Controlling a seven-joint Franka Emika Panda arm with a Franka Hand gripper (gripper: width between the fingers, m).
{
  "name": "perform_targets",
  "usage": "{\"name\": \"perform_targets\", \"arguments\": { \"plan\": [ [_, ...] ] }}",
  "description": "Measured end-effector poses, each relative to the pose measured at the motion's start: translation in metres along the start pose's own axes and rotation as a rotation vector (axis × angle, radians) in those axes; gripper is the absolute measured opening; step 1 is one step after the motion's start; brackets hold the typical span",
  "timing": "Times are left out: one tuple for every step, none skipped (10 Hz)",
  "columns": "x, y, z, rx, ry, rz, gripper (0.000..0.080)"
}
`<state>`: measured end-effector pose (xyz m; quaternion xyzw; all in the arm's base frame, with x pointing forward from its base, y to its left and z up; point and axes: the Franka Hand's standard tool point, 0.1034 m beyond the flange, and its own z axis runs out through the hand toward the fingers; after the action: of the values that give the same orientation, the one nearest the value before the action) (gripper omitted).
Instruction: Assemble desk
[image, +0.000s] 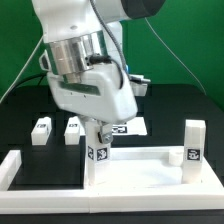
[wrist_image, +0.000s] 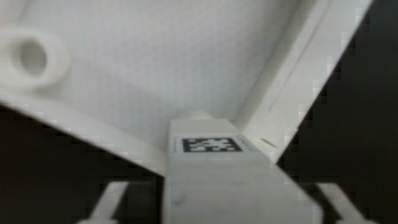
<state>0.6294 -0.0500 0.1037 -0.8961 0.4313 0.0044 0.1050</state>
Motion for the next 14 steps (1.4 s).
{"name": "perform_targets", "arguments": {
  "plan": [
    [-0.0019,0.0003,0.0004,-0.014,-0.005,-0.273,0.0522],
    [-0.0041,-0.0005,0.0011,-0.021,-0.008,-0.390,0.0522],
    [-0.0034,0.0002,0.0013,-0.021,-0.008,-0.458,0.0624],
    [-0.0030,0.0006,0.0013,-0.021,-0.009,-0.534,0.0642],
    [-0.0024,0.0010,0.0015,-0.023,-0.008,-0.625,0.0642],
    [0.0013,0.0019,0.0010,-0.047,0.005,-0.848,0.0648],
    [0.0015,-0.0019,-0.0007,-0.091,0.008,-1.164,0.0649],
    [-0.0017,-0.0043,0.0006,-0.098,0.002,-1.252,0.0649],
    [-0.0003,-0.0027,0.0006,-0.096,0.004,-1.191,0.0649],
    [-0.0001,-0.0024,0.0005,-0.097,0.005,-1.183,0.0568],
    [-0.0001,-0.0024,0.0005,-0.097,0.005,-1.182,0.0374],
    [0.0011,-0.0022,0.0000,-0.098,0.012,-1.101,0.0374],
    [0.0026,-0.0012,-0.0001,-0.096,0.019,-1.003,0.0291],
    [0.0034,-0.0015,-0.0001,-0.094,0.029,-0.897,0.0291]
  ]
}}
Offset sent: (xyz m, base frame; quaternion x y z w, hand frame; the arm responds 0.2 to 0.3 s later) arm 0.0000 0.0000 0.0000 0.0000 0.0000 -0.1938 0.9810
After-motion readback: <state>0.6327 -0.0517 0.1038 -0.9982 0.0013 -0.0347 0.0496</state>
